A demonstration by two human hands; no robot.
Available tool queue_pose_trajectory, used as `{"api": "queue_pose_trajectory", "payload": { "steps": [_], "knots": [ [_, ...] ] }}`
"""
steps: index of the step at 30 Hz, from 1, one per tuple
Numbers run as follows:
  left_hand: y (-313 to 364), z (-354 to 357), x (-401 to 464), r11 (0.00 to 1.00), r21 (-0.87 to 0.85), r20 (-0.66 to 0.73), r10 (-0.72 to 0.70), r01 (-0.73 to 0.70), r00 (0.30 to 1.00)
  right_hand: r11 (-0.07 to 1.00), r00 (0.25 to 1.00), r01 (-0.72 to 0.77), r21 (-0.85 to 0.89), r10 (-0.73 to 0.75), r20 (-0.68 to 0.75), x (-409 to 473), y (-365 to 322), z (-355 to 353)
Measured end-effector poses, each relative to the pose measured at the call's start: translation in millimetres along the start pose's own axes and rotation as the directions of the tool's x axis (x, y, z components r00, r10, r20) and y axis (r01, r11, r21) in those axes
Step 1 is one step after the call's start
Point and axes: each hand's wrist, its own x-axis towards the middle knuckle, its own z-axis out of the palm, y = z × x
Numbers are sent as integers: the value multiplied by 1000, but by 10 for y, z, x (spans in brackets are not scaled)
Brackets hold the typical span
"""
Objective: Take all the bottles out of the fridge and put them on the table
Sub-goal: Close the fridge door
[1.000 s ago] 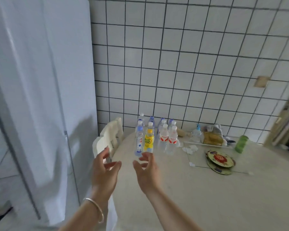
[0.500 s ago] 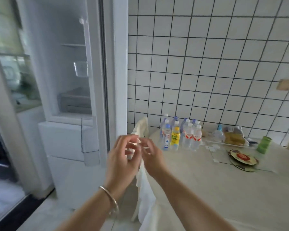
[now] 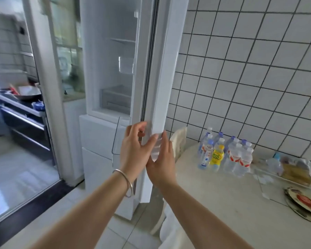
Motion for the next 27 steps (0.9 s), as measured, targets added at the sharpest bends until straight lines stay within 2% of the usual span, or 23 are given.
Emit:
{"api": "queue_pose_trajectory", "payload": {
  "steps": [5, 9, 12, 16, 22, 27],
  "knots": [
    [-149, -219, 86, 999, 35, -137, 13, -8, 990, 989, 988, 139, 43, -142, 58, 13, -62, 305],
    [-425, -491, 158, 988, 152, -221, 38, -4, 974, 976, 964, 214, 41, -218, 154, 111, -107, 632],
    [-721, -725, 268, 988, 154, -272, 12, 31, 962, 979, 953, 194, 56, -202, 227, 218, -159, 956],
    [-1124, -1081, 503, 973, 230, -317, 48, 28, 947, 984, 955, 161, 79, -175, 241, 432, -291, 1447],
    [-1834, -1731, 1046, 965, 261, -299, 74, 7, 951, 988, 982, 4, 153, -33, 186, 951, -549, 2271],
    [-2415, -2282, 1737, 970, 232, -239, -12, 69, 971, 994, 998, -36, 101, 30, 60, 1620, -725, 2926]
  ]
}}
